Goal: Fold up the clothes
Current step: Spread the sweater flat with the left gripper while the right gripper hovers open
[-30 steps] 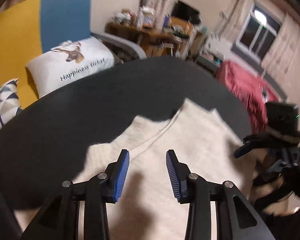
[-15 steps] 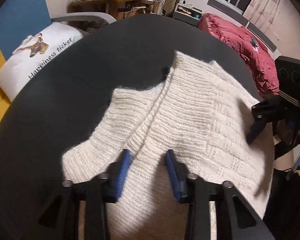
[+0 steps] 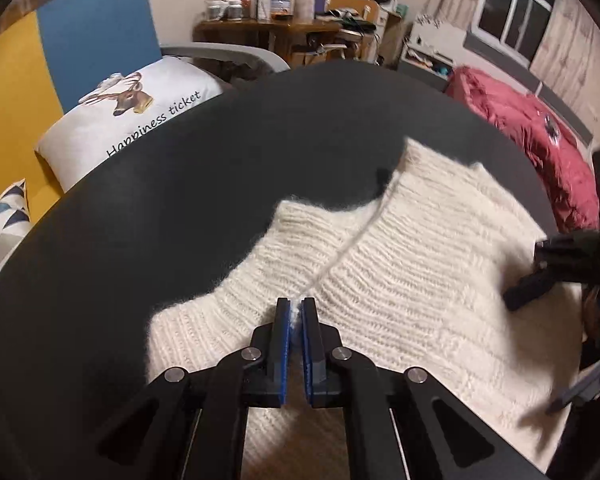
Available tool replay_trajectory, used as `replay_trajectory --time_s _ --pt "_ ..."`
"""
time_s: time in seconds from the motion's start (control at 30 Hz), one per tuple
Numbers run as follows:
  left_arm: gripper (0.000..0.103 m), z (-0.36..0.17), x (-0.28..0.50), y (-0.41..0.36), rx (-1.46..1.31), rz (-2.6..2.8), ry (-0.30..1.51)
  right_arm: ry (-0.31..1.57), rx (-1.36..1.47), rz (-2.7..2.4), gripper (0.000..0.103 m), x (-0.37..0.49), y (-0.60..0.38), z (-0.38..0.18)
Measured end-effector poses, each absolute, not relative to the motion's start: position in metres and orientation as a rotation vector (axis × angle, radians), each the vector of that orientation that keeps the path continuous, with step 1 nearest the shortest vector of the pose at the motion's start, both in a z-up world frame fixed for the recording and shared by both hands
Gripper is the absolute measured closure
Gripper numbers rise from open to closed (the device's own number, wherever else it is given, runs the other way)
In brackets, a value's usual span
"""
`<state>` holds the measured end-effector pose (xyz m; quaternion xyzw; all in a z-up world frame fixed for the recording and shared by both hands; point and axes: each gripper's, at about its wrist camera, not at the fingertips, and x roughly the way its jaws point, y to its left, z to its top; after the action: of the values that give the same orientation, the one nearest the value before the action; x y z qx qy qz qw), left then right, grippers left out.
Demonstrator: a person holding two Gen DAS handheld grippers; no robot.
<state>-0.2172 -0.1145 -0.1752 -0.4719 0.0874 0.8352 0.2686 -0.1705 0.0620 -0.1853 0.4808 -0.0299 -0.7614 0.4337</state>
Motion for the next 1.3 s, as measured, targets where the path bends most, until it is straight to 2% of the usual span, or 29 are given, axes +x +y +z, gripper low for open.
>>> replay_trajectory --time_s 0.13,0.2,0.3,0.53,0.63,0.83,0.87,0.9,0.97,1.0,1.17,1.3 --pt "0.087 -0.163 -0.212 -0.129 -1.261 2.290 0.157 -0.066 1.174 -1.917 0.021 -0.165 0.062 -0.182" --pt "0.086 -0.146 -0.204 -0.149 -1.218 2.338 0.087 -0.059 1.170 -1.920 0.017 -0.164 0.062 -0.180" --pt "0.083 -0.126 -0.186 -0.186 -1.166 2.384 0.029 -0.023 1.127 -1.916 0.017 -0.158 0.056 -0.169" --pt "0.068 -0.125 -0.169 -0.238 -1.269 2.314 0.109 -0.030 1.052 -1.754 0.016 -0.144 0.018 -0.152" --pt "0.061 -0.130 -0.169 -0.223 -1.259 2.251 0.163 -0.012 1.077 -1.726 0.016 -0.142 -0.004 -0.157" --pt "0.058 -0.166 -0.175 -0.167 -1.346 2.121 0.427 0.031 1.151 -1.726 0.016 -0.138 -0.019 -0.173" --pt "0.058 -0.166 -0.173 -0.163 -1.322 2.140 0.440 0.029 1.154 -1.726 0.016 -0.138 -0.018 -0.173" --pt "0.063 -0.166 -0.170 -0.160 -1.303 2.156 0.451 0.027 1.157 -1.729 0.016 -0.138 -0.017 -0.172" --pt "0.090 -0.164 -0.165 -0.160 -1.276 2.171 0.423 0.041 1.157 -1.744 0.016 -0.138 -0.017 -0.168" --pt "0.096 -0.162 -0.163 -0.162 -1.265 2.188 0.402 0.057 1.147 -1.765 0.016 -0.137 -0.017 -0.164" --pt "0.097 -0.152 -0.165 -0.179 -1.215 2.326 0.288 0.267 1.139 -1.953 0.016 -0.141 -0.023 -0.158" --pt "0.097 -0.169 -0.174 -0.167 -1.267 2.363 0.341 0.368 1.158 -2.002 0.015 -0.134 -0.027 -0.178"
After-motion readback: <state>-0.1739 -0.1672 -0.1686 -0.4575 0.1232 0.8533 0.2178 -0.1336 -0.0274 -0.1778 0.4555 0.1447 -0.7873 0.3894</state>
